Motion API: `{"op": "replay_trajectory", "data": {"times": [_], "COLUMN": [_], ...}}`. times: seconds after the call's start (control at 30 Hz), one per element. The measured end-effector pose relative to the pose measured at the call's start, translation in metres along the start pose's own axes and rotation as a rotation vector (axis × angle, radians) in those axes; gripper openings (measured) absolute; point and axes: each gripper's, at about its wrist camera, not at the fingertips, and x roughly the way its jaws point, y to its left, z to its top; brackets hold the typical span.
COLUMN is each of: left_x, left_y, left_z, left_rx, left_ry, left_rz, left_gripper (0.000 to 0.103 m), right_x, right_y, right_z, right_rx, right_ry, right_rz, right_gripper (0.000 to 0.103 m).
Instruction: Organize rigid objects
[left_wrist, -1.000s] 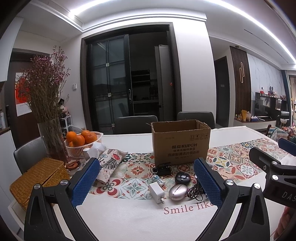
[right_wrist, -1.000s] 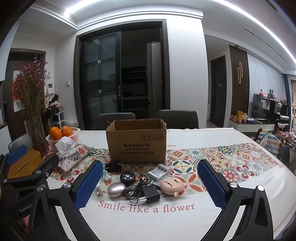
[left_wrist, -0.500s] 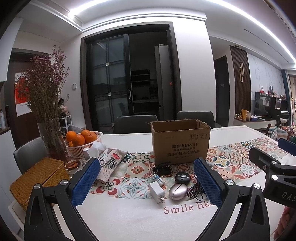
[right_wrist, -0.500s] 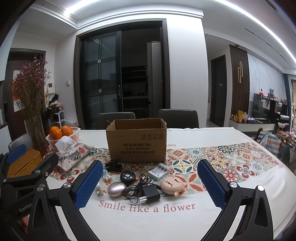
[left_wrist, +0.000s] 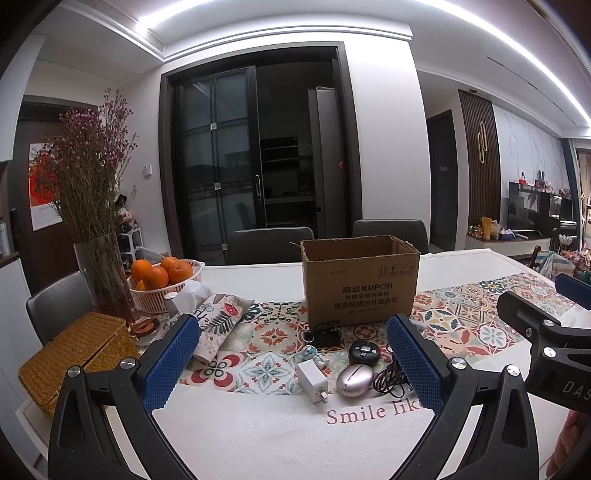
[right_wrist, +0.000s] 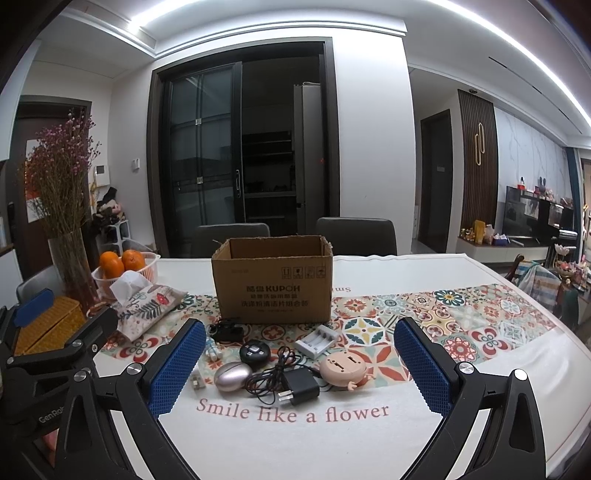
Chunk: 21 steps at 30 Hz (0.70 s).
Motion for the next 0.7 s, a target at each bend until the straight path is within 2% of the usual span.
{"op": "replay_trajectory", "data": {"times": [0.5,0.6,0.7], "left_x": [0.003,0.012,0.023], "left_y": [0.000,0.003,0.004], "left_z": [-0.002,-0.006,-0.011], "left_rx": [0.005,0.003,0.026], "left_ry": [0.011,0.053,0.093], "left_rz": [-0.008,-0.069,-0.088], "left_gripper": [0.103,0.103,0.103], "right_x": [0.001,0.003,0.009], "right_y": [0.000,0.001,0.002], "right_z": [-0.001,-0.003,-0.010], "right_rx": [0.002,0.007,0.033], "right_ry": [0.002,0.007,0.017], "right_rz": [-0.001,-0.003,0.000], "right_gripper": [0.103,0.103,0.103]}}
